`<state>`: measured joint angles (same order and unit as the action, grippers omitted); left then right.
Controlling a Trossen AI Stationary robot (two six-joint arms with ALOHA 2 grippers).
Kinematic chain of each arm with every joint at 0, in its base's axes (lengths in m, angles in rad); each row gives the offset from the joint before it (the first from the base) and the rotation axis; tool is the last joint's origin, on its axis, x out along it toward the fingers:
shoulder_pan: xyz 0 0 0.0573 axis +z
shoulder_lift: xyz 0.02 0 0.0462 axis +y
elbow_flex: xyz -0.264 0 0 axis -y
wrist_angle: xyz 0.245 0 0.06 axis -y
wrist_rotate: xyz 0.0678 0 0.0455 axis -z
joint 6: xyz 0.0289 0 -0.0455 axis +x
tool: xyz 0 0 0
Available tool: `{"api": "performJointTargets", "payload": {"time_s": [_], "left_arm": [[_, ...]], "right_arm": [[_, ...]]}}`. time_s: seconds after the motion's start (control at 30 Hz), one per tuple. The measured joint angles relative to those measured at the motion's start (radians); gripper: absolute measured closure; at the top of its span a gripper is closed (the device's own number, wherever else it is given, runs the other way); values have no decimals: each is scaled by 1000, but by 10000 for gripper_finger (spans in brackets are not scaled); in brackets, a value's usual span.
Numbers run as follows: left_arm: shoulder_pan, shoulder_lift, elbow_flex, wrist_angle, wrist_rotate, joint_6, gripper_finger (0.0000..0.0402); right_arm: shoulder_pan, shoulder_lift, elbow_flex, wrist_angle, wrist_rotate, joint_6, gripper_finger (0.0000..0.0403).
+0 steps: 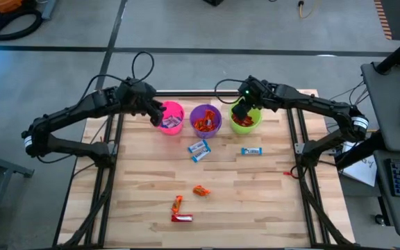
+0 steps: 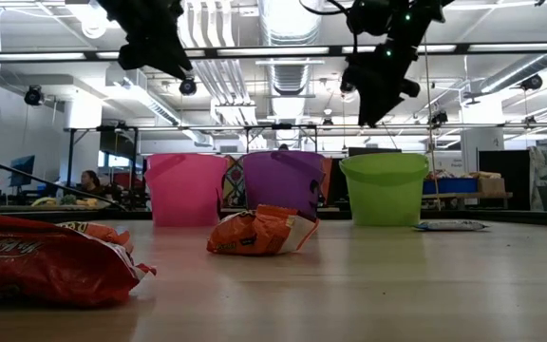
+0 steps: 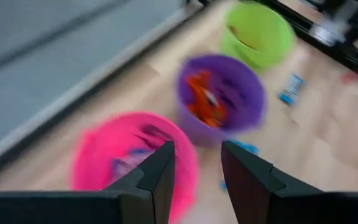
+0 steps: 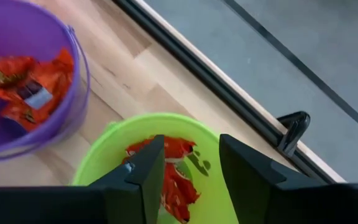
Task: Organize candy in baskets
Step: Put the orange chocolate into the violet bucket
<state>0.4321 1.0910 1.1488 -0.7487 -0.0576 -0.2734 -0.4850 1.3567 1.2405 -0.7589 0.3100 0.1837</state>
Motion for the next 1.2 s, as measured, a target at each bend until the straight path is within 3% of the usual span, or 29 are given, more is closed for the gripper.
{"api": "performJointTargets", "payload": {"time_s": [0.17,0.3,0.5,0.6,0.8,0.97,1.2], "left_arm": [[-41,-3,-5,-112,254,-1,286],[-140,-3,-29,-169,339,-37,286],[-336,-1,-92,-167,327,-211,286],[-438,10,-127,-150,268,-338,286],[-615,29,-227,43,155,-588,286],[-693,86,-285,103,94,-855,286],[-779,206,-266,121,99,-1053,286]], "right_arm": [[0,0,48,-2,-9,0,257],[0,-1,75,-3,-27,5,254],[4,-1,102,-18,-115,100,256],[18,-1,108,-31,-166,160,252],[61,-1,110,-30,-187,210,242],[91,-1,110,-31,-188,218,231],[108,-1,110,-31,-188,181,218]]}}
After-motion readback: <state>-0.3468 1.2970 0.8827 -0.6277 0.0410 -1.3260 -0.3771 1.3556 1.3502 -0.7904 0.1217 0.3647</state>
